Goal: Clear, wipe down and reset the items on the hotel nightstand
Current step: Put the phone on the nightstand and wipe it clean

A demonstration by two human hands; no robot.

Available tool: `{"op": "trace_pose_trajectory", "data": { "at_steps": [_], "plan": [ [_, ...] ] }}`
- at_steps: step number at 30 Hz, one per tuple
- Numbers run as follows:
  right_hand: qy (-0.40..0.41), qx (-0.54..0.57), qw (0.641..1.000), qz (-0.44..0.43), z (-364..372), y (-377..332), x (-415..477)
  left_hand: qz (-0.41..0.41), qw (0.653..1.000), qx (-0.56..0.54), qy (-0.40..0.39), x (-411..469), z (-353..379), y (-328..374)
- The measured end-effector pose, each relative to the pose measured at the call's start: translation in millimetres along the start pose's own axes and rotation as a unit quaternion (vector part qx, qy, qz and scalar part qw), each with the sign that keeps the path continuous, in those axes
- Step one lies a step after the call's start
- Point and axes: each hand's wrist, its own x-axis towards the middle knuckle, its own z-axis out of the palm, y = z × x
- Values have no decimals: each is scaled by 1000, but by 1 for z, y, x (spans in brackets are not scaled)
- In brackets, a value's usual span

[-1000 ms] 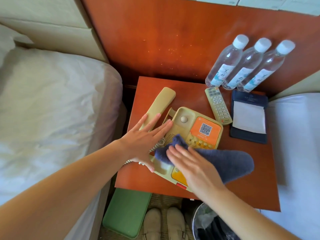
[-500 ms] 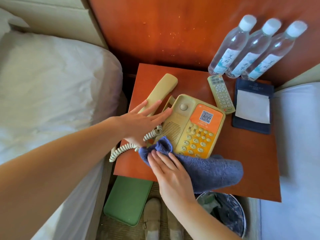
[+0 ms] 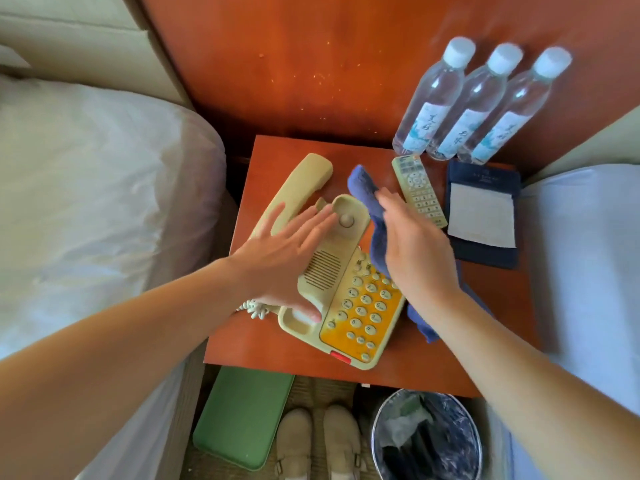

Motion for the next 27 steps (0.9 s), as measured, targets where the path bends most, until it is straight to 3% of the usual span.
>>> {"op": "trace_pose_trajectory", "data": {
  "at_steps": [7, 11, 16, 21, 24, 27],
  "plan": [
    [-260, 0, 965, 21, 43, -5, 84, -34, 999, 18, -5, 5, 9, 23],
    [-306, 32, 949, 67, 43, 7, 97, -75, 997, 9, 5, 7, 12, 31],
    [-256, 66, 957, 121, 41, 29, 86, -90, 996, 20, -6, 6, 9, 32],
    [-186, 42, 977, 97, 33, 44, 55, -96, 995, 12, -5, 6, 9, 32],
    [-61, -17, 996, 56, 36, 40, 30, -96, 995, 17, -1, 6, 8, 32],
    [15, 16, 999, 43, 37, 43, 4, -94, 995, 21, 0, 6, 9, 33]
  ]
}}
